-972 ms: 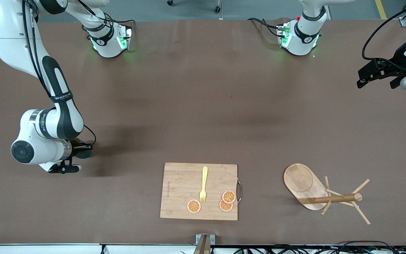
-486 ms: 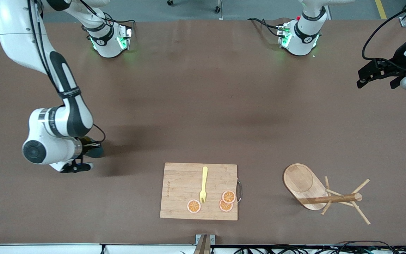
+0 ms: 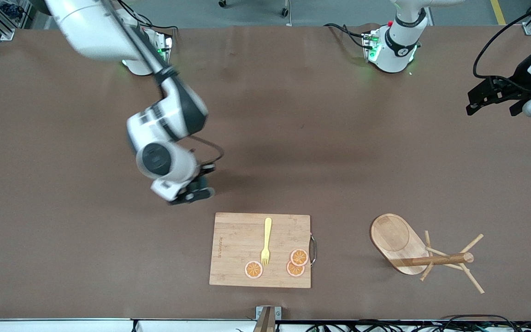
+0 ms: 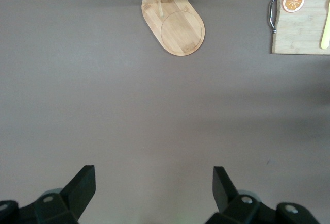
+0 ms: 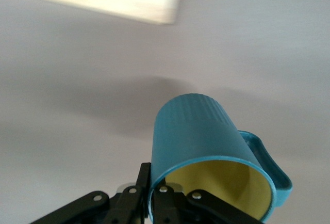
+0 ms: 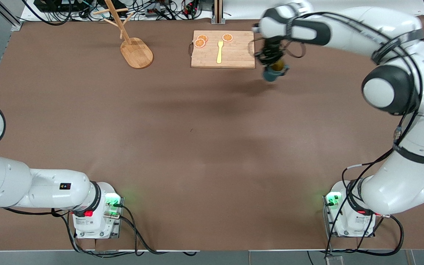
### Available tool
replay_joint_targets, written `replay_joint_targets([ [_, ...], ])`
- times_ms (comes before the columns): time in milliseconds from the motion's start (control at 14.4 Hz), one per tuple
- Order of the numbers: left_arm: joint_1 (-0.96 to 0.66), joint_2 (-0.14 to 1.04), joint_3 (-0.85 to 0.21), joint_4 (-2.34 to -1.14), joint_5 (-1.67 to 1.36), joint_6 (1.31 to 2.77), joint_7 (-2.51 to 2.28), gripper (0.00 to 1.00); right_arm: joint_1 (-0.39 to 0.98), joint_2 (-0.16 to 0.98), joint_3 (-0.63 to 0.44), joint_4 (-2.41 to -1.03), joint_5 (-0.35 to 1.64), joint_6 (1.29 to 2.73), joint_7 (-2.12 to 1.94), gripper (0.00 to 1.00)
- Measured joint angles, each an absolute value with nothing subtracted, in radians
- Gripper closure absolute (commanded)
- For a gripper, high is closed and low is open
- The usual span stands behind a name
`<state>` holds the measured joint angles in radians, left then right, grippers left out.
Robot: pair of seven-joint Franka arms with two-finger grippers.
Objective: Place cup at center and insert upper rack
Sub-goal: 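Lift the teal mug with the right gripper and carry it to the table center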
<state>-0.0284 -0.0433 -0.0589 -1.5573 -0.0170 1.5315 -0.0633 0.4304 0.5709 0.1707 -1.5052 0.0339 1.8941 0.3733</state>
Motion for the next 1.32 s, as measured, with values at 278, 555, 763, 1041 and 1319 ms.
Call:
replay_joint_targets([
  [278,-0.032,-0.038,-0.065,-1.559,-0.017,1.531,-0.065,0.0,0.615,0.625,0.168,-1.42,0.033,1.895,0.494,1.0],
  [555,-0.033,-0.014,-0.08,-1.56,-0.038,1.531,-0.099,0.0,0.704,0.685,0.167,-1.387,0.033,1.949,0.628,1.0],
  [763,-0.033,-0.008,-0.08,-1.56,-0.059,1.531,-0.105,0.0,0.78,0.746,0.167,-1.325,0.033,1.994,0.755,1.0],
  [1041,-0.033,-0.007,-0.081,-1.56,-0.061,1.531,-0.105,0.0,0.832,0.83,0.165,-1.238,0.033,1.995,0.819,1.0],
  [1319,-0.033,-0.002,-0.081,-1.56,-0.061,1.531,-0.105,0.0,0.835,0.873,0.162,-1.212,0.033,1.985,0.819,0.74],
])
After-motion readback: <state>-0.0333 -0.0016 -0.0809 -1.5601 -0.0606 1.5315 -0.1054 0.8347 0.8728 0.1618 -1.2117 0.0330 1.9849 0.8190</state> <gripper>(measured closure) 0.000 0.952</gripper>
